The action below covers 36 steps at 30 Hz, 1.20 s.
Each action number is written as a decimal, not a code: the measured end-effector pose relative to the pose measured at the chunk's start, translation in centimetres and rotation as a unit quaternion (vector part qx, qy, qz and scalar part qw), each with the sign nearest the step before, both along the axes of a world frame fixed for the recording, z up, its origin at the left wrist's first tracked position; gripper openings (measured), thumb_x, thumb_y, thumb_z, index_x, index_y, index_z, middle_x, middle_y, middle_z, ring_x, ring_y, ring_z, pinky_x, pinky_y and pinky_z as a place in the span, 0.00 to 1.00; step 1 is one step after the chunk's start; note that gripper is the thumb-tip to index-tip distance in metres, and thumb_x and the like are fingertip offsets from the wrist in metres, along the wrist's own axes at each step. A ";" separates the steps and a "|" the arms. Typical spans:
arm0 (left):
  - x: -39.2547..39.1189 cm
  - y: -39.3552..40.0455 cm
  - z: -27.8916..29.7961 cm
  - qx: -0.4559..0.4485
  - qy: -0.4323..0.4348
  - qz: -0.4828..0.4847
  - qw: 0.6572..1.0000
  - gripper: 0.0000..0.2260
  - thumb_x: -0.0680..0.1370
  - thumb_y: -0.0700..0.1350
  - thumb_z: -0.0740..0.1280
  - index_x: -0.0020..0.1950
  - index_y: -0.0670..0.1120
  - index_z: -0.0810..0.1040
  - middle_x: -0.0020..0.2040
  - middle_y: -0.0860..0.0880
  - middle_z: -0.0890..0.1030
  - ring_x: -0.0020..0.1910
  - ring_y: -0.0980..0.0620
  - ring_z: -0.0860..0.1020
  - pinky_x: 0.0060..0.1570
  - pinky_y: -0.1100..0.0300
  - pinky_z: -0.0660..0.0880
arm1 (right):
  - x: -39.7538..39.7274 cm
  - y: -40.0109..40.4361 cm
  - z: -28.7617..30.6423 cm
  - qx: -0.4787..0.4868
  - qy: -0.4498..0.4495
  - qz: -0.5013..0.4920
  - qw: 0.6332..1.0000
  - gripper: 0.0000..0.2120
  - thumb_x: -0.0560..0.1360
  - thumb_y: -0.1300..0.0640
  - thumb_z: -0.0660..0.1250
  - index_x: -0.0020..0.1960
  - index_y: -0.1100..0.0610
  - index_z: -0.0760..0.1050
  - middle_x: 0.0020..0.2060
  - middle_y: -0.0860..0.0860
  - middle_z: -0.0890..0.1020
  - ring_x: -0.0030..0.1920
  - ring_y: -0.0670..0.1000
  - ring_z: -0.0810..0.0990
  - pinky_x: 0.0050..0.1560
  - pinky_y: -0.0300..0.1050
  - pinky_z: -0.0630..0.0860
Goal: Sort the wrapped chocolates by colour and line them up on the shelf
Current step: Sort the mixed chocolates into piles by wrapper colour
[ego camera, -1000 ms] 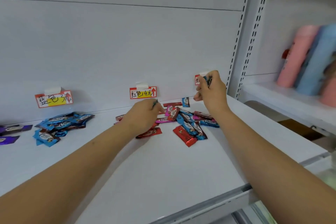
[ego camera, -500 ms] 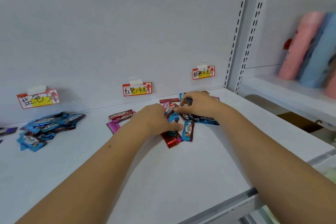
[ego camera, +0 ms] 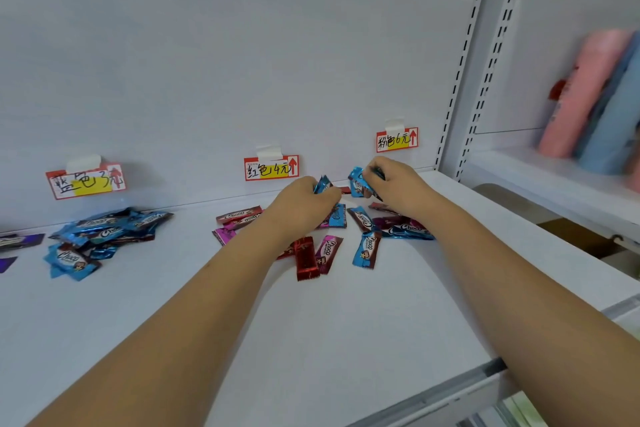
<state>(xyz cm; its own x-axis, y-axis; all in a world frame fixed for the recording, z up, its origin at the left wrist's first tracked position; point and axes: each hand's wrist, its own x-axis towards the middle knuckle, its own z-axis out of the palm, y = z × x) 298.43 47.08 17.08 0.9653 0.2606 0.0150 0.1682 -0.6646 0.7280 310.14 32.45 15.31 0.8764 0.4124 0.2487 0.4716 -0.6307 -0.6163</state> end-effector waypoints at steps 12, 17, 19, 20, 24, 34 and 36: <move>0.4 0.1 -0.6 -0.157 -0.050 0.041 0.985 0.09 0.84 0.47 0.56 0.53 0.44 0.72 0.34 0.48 0.70 0.29 0.54 0.68 0.30 0.61 0.68 | -0.9 0.4 1.0 0.128 0.091 -0.028 0.987 0.22 0.80 0.39 0.56 0.53 0.56 0.77 0.35 0.48 0.71 0.33 0.46 0.68 0.36 0.41 0.66; 0.0 0.3 0.5 -0.223 -0.014 0.028 0.974 0.21 0.84 0.57 0.49 0.47 0.47 0.76 0.30 0.50 0.64 0.27 0.54 0.61 0.26 0.62 0.59 | -1.7 0.6 1.2 0.151 0.126 0.007 0.980 0.17 0.81 0.43 0.58 0.42 0.55 0.68 0.31 0.50 0.68 0.29 0.47 0.65 0.31 0.42 0.66; -0.4 0.8 1.3 -0.278 -0.013 0.033 0.960 0.22 0.84 0.54 0.47 0.45 0.45 0.76 0.30 0.50 0.63 0.25 0.55 0.60 0.25 0.64 0.57 | -2.5 1.2 1.3 0.211 0.176 0.035 0.961 0.15 0.83 0.50 0.57 0.43 0.57 0.71 0.31 0.51 0.71 0.28 0.47 0.68 0.29 0.41 0.69; -0.7 1.3 1.6 -0.283 -0.020 0.036 0.958 0.21 0.83 0.52 0.48 0.45 0.44 0.76 0.30 0.50 0.64 0.25 0.54 0.60 0.25 0.64 0.57 | -3.0 1.6 1.5 0.242 0.192 0.043 0.950 0.13 0.84 0.53 0.57 0.47 0.59 0.74 0.34 0.53 0.75 0.29 0.47 0.70 0.29 0.41 0.71; -3.2 5.2 1.4 -0.191 -0.061 0.037 0.979 0.13 0.83 0.47 0.54 0.45 0.46 0.74 0.36 0.51 0.70 0.30 0.54 0.68 0.29 0.62 0.65 | -5.1 3.4 2.5 0.376 0.282 0.096 0.878 0.11 0.82 0.65 0.59 0.61 0.58 0.77 0.49 0.56 0.82 0.31 0.46 0.75 0.32 0.38 0.78; -16.1 18.6 -2.0 -0.034 -0.125 0.117 0.985 0.06 0.78 0.46 0.70 0.53 0.53 0.76 0.47 0.52 0.79 0.43 0.58 0.76 0.43 0.73 0.73 | -12.9 15.4 1.9 0.258 0.387 0.205 0.861 0.26 0.83 0.42 0.51 0.56 0.60 0.79 0.31 0.50 0.70 0.25 0.46 0.64 0.22 0.38 0.60; -16.8 19.9 -1.9 -0.026 -0.131 0.160 0.978 0.06 0.78 0.45 0.70 0.54 0.50 0.77 0.47 0.52 0.80 0.42 0.59 0.76 0.37 0.77 0.71 | -14.2 18.2 1.8 0.245 0.389 0.223 0.860 0.25 0.83 0.42 0.51 0.61 0.58 0.78 0.38 0.51 0.76 0.32 0.47 0.71 0.30 0.40 0.69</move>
